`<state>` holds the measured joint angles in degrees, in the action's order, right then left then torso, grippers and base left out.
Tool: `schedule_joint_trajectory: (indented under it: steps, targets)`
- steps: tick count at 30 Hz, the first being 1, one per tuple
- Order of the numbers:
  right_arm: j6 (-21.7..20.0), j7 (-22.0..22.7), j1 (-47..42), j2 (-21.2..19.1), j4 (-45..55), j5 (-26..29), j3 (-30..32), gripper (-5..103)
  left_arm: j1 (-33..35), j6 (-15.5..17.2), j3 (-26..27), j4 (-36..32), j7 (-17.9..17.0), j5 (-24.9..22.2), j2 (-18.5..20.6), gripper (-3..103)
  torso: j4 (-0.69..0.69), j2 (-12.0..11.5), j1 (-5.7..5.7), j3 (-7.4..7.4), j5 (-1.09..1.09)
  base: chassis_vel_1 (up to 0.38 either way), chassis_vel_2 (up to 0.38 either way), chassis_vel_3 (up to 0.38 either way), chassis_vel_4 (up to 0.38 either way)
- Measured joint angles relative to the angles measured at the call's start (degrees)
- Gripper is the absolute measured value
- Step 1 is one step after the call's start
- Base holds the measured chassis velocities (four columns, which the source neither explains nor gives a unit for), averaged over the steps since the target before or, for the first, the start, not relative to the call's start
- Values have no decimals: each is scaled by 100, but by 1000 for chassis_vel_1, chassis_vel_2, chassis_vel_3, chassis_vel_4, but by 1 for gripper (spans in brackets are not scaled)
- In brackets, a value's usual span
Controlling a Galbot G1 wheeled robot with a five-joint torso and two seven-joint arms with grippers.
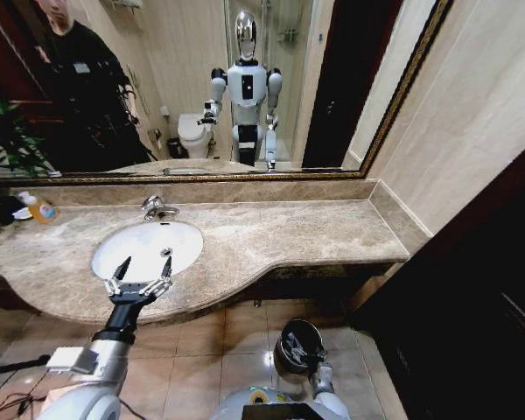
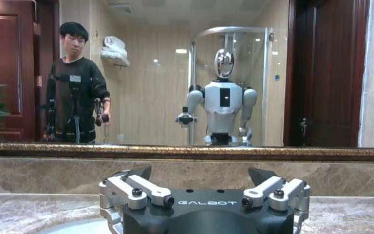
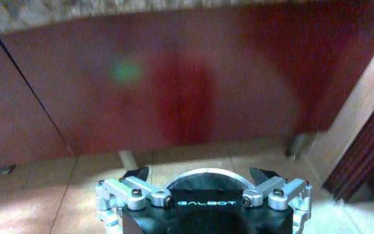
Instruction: Pick up the trash from the sink and place it in the trash bin.
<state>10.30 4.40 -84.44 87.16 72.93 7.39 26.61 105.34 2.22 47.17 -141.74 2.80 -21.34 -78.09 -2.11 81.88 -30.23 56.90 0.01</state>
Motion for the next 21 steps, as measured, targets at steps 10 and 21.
schedule_joint_trajectory:
  steps: [10,21]
  targets:
    - [-22,-117,-1224,-549,2569,306,156,100,0,0,0,-1,1,0,0,100,0,0,0,0,-1,0,0,0,0]
    - [-712,-39,-1883,-861,5436,828,432,100,0,0,0,-1,0,0,0,100,0,0,0,0,-1,0,0,0,0]
